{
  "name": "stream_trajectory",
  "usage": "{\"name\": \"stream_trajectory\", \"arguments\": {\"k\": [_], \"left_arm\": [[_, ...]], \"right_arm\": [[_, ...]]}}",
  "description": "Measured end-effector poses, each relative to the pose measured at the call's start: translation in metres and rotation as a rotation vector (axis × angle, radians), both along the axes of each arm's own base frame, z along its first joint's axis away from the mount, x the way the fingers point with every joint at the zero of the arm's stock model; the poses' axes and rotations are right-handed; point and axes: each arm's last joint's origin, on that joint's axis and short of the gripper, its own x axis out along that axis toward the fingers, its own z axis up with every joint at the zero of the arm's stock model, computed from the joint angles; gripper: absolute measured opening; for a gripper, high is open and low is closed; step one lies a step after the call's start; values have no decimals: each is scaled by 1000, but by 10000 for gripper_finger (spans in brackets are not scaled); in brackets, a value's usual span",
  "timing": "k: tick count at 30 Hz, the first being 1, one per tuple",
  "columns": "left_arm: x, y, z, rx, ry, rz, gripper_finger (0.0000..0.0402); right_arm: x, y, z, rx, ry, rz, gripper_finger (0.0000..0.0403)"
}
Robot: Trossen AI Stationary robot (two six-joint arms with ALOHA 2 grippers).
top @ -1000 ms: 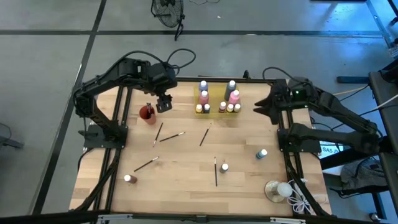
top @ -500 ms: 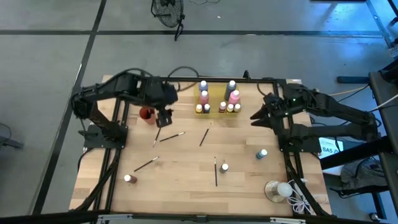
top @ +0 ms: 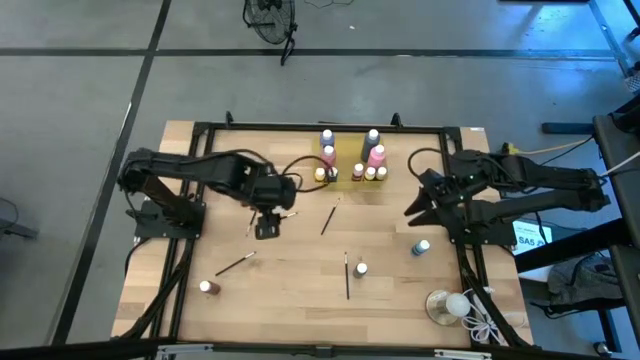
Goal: Pick & Place Paint Supplies
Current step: Put the silver paint brush into the orange cup
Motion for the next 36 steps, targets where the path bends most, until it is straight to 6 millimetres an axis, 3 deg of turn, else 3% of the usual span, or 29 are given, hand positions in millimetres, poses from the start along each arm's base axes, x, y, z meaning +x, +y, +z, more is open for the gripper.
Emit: {"name": "stream_trajectory", "arguments": {"k": [9, 18, 24, 36], "left_arm": [[25, 31, -55, -7, -26, -39, 258], [28, 64, -125, -105, 37, 123, 258], [45, 83, -159, -205, 41, 169, 258], [66, 95, -225, -261, 188, 180, 258]], "right_arm": [[0, 15, 3, -17, -52, 102, 188], [3, 21, 7, -27, -115, 154, 188], [4, 24, 6, -22, -100, 163, 188], [8, 29, 3, -15, -74, 176, 188]]}}
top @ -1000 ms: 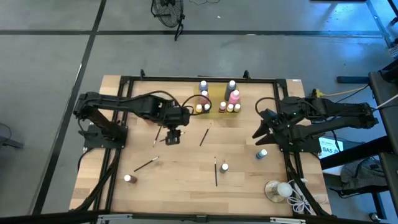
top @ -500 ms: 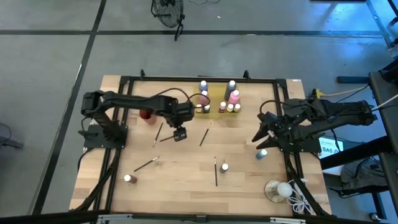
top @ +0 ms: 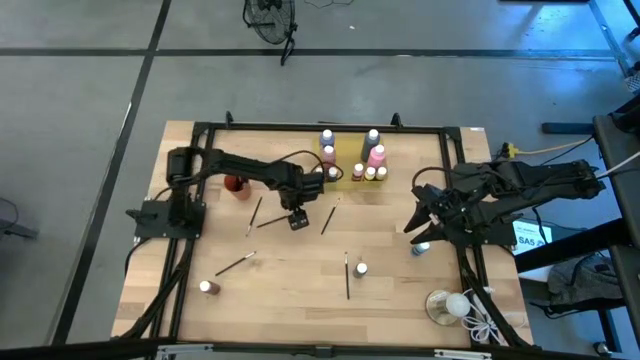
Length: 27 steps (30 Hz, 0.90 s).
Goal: Pick & Place Paint Supplies
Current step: Put the silver paint brush into the orange cup
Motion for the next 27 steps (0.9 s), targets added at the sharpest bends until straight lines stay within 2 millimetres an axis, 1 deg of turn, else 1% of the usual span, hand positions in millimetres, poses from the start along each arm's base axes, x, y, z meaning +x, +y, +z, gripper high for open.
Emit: {"name": "stream_trajectory", "arguments": {"k": [2, 5, 10, 15, 27], "left_arm": [[1, -1, -8, -9, 23, -4, 258], [3, -3, -11, -10, 30, -8, 258], [3, -3, -12, -5, 31, -5, 258], [4, -2, -12, 34, 34, 47, 258], [7, -9, -18, 108, 45, 47, 256]], "right_arm": [[2, 0, 0, 1, -5, 0, 188], [4, 1, 0, 1, -4, 0, 188], [10, 2, -1, 8, -8, -5, 188], [15, 3, -1, 11, -16, -7, 188], [17, 3, 1, 28, -31, -14, 188]]}}
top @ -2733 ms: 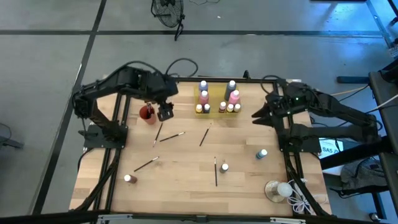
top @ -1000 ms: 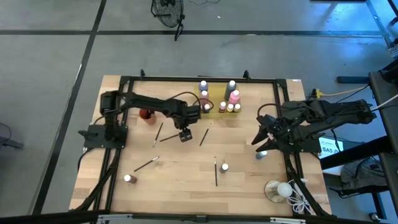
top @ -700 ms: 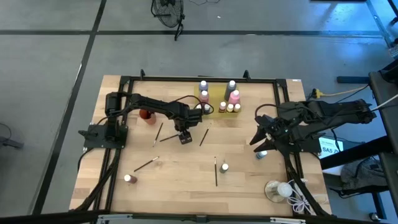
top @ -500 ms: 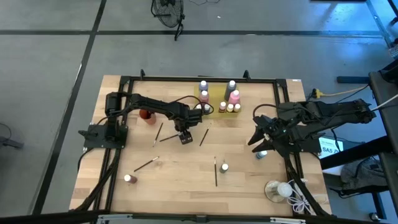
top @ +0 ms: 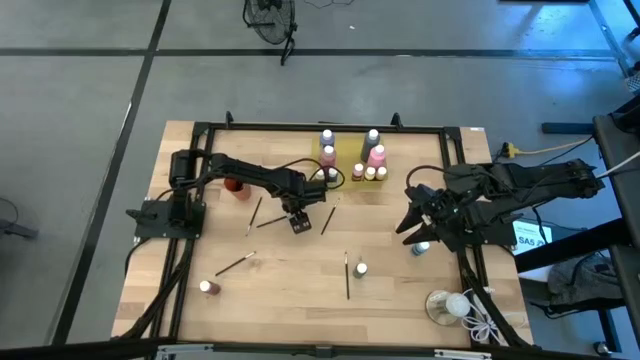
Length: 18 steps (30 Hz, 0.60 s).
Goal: Pick & Place Paint Supplies
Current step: Put the silver paint brush into the orange cup
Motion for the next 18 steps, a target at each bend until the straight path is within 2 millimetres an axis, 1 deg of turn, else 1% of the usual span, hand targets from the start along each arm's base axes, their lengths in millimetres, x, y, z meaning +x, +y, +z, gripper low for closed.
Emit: {"name": "stream_trajectory", "arguments": {"k": [7, 18], "left_arm": [[1, -6, -2, 5, 6, 8, 230], [1, -7, -3, 1, 5, 11, 194]], "right_arm": [[1, -1, 0, -11, -6, -30, 188], [1, -1, 2, -2, -20, -35, 188]]}}
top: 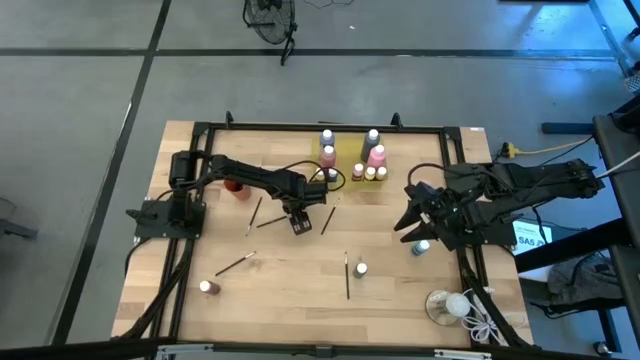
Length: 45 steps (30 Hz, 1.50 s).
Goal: Pick & Place Paint Supplies
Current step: Put the silver paint brush into the orange cup
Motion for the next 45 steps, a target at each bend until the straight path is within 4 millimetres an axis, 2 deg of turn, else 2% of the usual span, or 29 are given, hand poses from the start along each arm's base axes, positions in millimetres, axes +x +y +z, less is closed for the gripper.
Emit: {"name": "stream_trajectory", "arguments": {"k": [31, 38, 45], "left_arm": [[-2, -1, -1, -17, 26, -25, 127], [-3, -1, -1, -26, 32, -28, 91], [-3, -1, -1, -30, 36, -35, 36]], "right_arm": [[1, 0, 3, 19, -24, -6, 188], [1, 0, 1, 0, -15, 2, 188], [0, 0, -1, -7, 5, 6, 188]]}}
